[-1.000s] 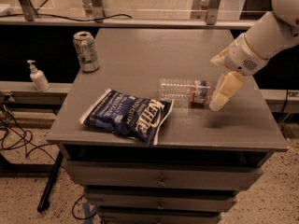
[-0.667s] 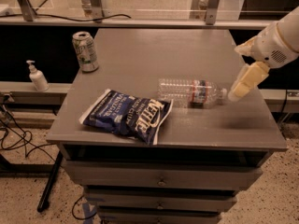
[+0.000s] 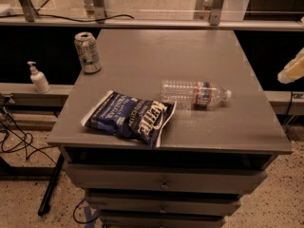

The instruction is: Move water bottle near blue chip bag

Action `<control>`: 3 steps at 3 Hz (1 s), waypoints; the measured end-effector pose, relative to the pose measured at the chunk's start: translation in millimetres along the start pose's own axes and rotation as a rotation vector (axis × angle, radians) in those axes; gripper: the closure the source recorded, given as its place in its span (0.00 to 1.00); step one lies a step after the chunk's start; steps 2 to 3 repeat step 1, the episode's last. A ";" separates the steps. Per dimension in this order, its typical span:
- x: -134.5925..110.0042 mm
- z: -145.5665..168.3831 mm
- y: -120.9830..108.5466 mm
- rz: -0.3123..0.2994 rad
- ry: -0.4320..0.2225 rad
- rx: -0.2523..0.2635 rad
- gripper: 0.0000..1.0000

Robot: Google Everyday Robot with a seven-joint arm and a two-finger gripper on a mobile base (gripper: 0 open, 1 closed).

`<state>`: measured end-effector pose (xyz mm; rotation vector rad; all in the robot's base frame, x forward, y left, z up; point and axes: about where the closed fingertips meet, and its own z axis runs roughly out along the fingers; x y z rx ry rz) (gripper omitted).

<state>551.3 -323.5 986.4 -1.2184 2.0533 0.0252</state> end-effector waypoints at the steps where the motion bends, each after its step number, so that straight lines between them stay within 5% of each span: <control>1: 0.0 0.1 0.0 0.000 0.000 0.000 0.00; 3: 0.0 0.1 0.0 0.000 0.000 0.000 0.00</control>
Offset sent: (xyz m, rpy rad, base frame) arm 0.0000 0.0000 0.0000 0.0000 0.0000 0.0000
